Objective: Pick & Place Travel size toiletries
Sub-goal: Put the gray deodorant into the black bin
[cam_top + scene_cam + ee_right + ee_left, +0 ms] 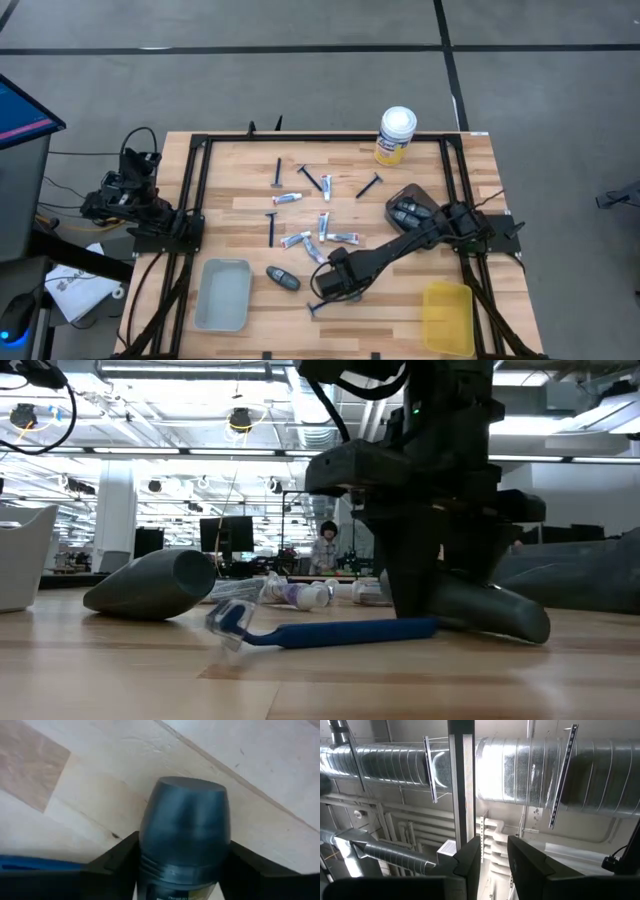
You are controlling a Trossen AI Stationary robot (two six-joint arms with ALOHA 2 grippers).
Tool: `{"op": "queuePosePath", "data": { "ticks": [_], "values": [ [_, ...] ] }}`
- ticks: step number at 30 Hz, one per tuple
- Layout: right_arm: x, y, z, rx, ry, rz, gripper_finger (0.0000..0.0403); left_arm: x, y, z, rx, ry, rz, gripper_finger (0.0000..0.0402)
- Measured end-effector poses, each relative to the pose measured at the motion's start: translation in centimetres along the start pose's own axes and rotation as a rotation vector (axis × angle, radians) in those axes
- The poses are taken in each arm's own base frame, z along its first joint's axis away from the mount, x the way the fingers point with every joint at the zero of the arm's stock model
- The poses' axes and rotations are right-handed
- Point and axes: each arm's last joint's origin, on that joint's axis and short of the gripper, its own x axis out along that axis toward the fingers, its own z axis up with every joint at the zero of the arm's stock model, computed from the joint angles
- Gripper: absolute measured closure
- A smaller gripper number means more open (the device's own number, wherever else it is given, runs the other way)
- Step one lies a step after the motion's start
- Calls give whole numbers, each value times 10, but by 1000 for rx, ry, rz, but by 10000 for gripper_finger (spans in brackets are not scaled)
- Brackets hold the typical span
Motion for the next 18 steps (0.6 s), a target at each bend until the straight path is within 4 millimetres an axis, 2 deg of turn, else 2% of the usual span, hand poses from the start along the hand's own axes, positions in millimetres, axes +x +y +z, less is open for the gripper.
{"op": "queuePosePath", "data": {
  "ticks": [4, 7, 12, 18],
  "values": [
    [-1, -4, 7, -23, 9, -17, 204, 0, 0, 0, 1, 1, 0, 309],
    [-11, -14, 15, -48, 7, -66, 204, 0, 0, 0, 1, 1, 0, 309],
    [-58, -41, 38, -53, -82, -114, 204, 0, 0, 0, 2, 3, -1, 309],
    [-113, -91, 69, -34, -184, -236, 204, 0, 0, 0, 2, 3, 0, 309]
  ]
}}
